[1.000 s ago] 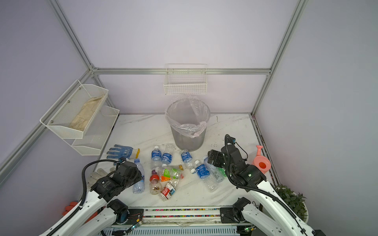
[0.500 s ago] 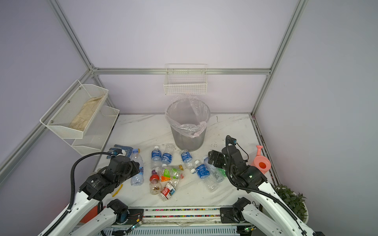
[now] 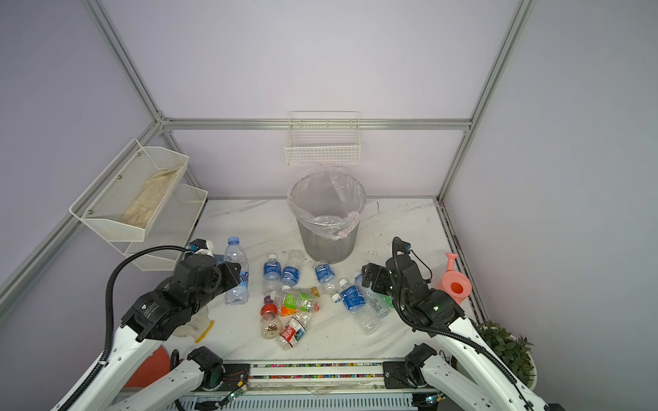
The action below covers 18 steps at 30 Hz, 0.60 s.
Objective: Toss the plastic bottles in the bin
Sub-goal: 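Lift the light-blue-capped bottle with the left gripper and carry it over the bin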
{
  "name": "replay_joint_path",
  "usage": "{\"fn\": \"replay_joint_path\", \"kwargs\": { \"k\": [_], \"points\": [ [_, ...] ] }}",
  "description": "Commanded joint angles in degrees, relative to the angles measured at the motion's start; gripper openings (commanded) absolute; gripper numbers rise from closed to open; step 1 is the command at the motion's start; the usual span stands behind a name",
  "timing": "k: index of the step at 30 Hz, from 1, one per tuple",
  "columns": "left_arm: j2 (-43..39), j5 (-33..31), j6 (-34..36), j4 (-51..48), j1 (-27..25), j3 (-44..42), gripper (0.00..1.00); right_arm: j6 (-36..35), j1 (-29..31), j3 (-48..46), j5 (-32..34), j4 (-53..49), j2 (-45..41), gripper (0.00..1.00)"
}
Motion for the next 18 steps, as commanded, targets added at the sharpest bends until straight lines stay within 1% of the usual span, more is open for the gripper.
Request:
{"fn": "replay_joint_path", "kwargs": {
  "k": [1,13,18],
  "points": [
    [0.52,-0.32,2.88,0.98,0.16,8.02,0.24,1.09,-0.12,-0.64,0.03,1.32,-0.44,0.97],
    [6.47,3.23,9.57,5.99,0.08,21.8,0.24,1.11,-0.05,-0.2,-0.11,1.79,0.22,0.97],
    [7.91,5.59,11.98,10.42,0.09,25.09,0.24,1.08,-0.08,-0.3,-0.32,2.25,0.69,0.97]
  ]
}}
